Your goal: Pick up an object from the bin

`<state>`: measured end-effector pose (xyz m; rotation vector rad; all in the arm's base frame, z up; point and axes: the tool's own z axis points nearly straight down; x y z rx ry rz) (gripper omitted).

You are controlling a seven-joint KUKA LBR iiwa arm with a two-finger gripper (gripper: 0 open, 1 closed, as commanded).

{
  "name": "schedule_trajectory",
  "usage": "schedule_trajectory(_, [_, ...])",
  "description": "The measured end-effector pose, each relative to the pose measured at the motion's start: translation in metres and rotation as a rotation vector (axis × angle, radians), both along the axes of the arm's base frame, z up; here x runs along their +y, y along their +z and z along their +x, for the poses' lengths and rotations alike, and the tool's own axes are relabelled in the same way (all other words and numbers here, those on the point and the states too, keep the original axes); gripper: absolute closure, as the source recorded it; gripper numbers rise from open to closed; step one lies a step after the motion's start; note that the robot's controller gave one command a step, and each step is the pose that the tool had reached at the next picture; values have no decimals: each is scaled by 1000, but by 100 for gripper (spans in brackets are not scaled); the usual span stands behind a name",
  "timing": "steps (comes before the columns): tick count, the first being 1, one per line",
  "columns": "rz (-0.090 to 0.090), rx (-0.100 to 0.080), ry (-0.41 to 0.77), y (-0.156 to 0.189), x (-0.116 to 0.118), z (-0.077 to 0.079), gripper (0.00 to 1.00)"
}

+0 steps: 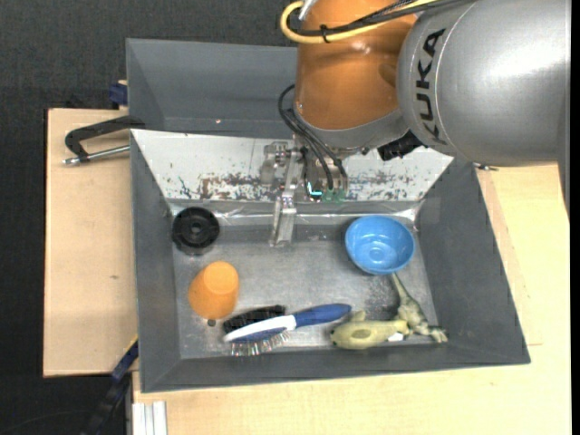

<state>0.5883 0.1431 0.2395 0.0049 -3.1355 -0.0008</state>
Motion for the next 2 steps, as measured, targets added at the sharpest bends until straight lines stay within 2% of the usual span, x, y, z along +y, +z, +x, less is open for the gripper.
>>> schedule_trajectory(1, [1,-1,74,-138,37,-51,0])
schedule_trajectory(2, [3,-9,2,-165,64,-91,0])
